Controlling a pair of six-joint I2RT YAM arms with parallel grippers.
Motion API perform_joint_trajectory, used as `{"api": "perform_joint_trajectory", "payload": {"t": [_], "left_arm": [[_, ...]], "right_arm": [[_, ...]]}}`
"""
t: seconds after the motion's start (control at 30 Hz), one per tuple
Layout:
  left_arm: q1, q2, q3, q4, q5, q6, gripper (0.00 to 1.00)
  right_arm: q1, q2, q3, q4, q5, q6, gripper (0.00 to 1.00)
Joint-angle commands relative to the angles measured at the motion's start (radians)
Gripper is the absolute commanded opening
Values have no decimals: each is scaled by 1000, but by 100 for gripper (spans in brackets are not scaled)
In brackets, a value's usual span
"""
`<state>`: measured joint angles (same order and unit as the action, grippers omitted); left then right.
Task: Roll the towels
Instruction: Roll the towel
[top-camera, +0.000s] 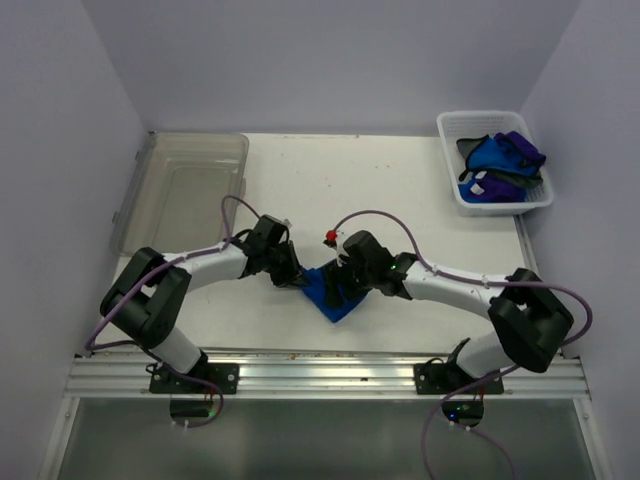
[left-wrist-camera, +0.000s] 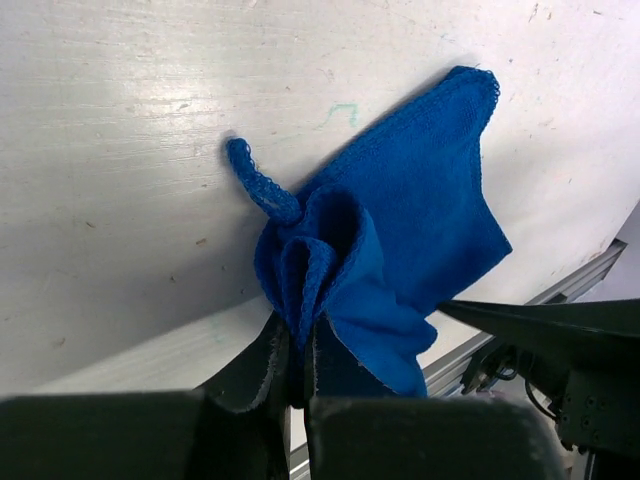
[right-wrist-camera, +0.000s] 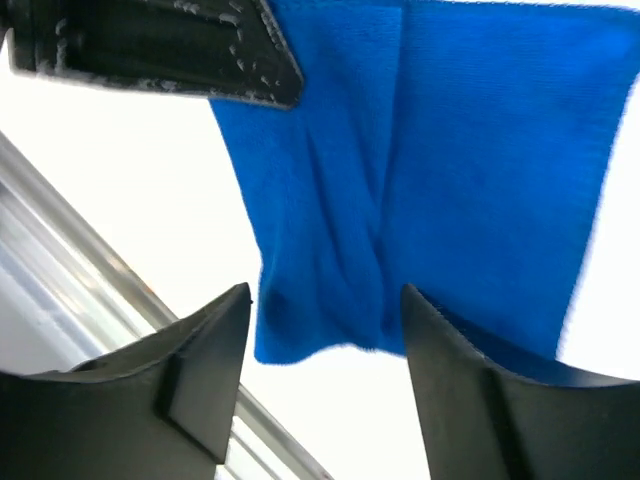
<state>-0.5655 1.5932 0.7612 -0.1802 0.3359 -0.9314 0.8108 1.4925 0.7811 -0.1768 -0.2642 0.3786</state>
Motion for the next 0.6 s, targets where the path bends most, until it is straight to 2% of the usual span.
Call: {"api": "perform_joint_trajectory", "payload": {"t": [0.0,0.13,0.23,0.37,0.57], "left_arm": [[-1,8,55,-62,-1,17,0],[-2,7,92,-122,-12,23,0],[-1,2,102,-140,-17,23,0],[-2,8,113,-154,-21,22,0],[-1,13,112,-159,-34,16,0]], "right_arm": [[80,-90,64,-120,252,-95,66],[212,-97,110,-164,490,-148,69],[287,-63,132,-153,613,-171,69],[346,14,155,-132,687,-191,69],[398,87,176,-81,706,-202,66]]}}
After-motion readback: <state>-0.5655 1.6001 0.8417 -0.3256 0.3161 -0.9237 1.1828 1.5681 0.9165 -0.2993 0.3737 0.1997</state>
